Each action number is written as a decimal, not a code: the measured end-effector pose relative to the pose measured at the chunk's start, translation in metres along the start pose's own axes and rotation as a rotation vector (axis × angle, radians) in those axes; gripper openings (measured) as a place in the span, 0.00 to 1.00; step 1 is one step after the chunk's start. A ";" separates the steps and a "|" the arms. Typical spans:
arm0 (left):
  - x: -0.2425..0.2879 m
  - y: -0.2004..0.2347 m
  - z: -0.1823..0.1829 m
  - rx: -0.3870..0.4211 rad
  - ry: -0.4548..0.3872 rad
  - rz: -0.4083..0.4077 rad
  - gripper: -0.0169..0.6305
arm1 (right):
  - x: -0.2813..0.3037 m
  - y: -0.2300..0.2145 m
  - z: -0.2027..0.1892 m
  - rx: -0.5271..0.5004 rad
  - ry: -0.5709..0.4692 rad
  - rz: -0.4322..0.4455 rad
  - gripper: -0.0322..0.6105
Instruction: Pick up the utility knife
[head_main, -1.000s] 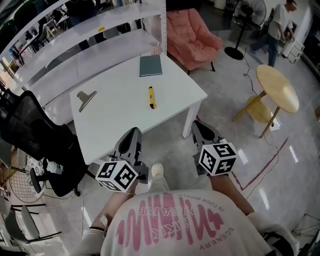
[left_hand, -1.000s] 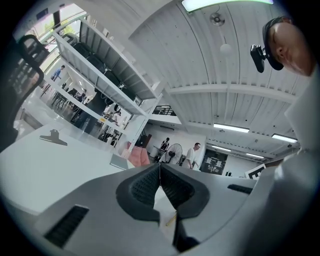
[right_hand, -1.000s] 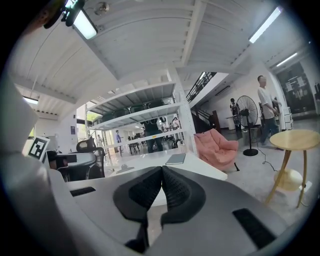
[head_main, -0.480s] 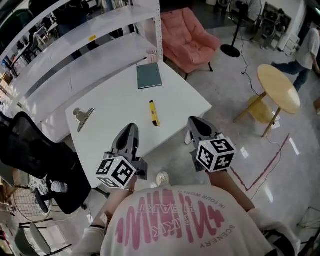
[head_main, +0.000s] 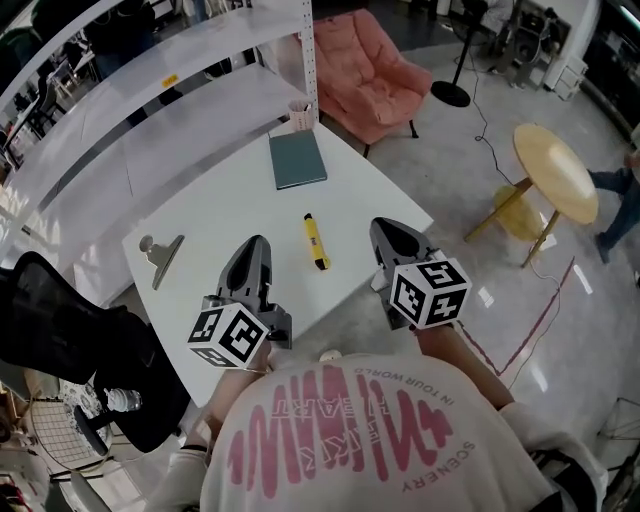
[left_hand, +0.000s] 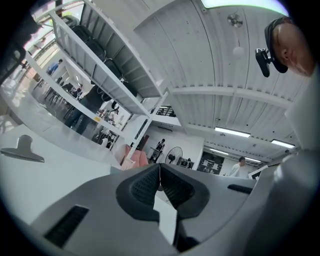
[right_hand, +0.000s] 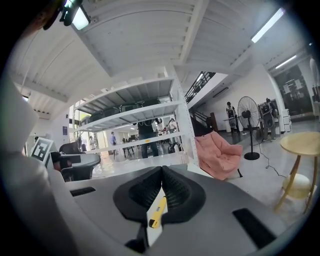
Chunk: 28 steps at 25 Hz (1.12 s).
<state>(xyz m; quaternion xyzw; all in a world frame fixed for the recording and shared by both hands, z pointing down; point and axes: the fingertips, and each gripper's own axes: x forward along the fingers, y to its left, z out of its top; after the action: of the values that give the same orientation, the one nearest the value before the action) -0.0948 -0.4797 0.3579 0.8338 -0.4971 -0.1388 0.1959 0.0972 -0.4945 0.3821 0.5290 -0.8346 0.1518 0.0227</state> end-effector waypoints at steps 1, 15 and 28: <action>0.004 0.006 0.003 0.000 -0.002 0.000 0.06 | 0.008 0.000 0.000 0.000 0.004 0.001 0.07; 0.030 0.102 0.022 -0.026 0.006 0.076 0.06 | 0.116 -0.005 -0.038 -0.010 0.105 -0.028 0.07; 0.019 0.152 0.025 -0.042 0.004 0.172 0.06 | 0.178 0.000 -0.119 0.058 0.338 0.035 0.07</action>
<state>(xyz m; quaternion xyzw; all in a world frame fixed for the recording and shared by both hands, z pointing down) -0.2136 -0.5665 0.4059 0.7840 -0.5636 -0.1301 0.2255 0.0041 -0.6178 0.5304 0.4819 -0.8232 0.2629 0.1451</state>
